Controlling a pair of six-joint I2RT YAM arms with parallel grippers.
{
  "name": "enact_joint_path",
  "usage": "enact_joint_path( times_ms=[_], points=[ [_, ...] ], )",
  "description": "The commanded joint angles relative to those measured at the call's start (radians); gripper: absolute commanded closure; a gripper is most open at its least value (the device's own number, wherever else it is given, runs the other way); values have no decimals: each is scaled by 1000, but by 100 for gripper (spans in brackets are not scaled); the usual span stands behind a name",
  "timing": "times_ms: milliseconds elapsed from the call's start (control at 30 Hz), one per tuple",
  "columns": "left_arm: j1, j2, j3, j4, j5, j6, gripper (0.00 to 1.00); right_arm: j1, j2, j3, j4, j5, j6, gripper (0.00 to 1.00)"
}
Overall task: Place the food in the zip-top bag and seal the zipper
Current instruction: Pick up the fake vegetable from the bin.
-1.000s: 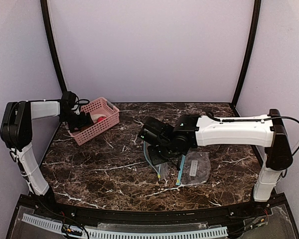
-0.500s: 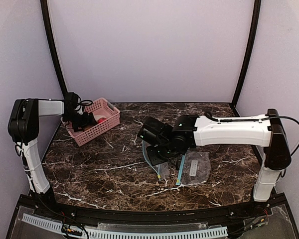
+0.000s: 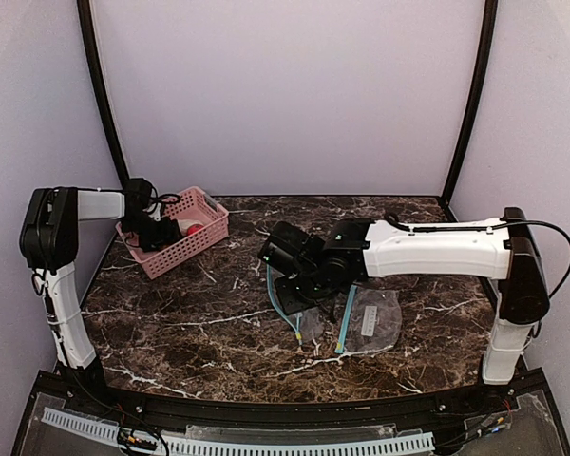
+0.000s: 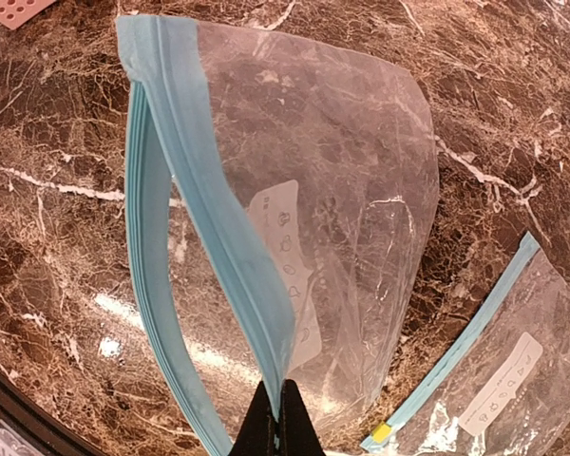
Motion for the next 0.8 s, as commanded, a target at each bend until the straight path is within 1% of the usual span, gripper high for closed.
enact_joint_path(
  times_ms=[0, 300, 367, 500, 767],
  points=[
    [2, 9, 10, -49, -6, 21, 29, -9, 9, 24, 8, -5, -4, 100],
    [2, -15, 0, -58, -25, 17, 50, -10, -6, 15, 8, 0, 7, 100],
    [2, -35, -7, -58, -24, 15, 53, -10, -10, 13, 9, 2, 6, 100],
    [2, -96, -61, -19, -39, 6, 57, -11, -21, 10, 9, 9, 7, 100],
    [4, -283, -139, 35, -100, -5, 58, -12, -41, 8, 9, 22, 1, 100]
  ],
)
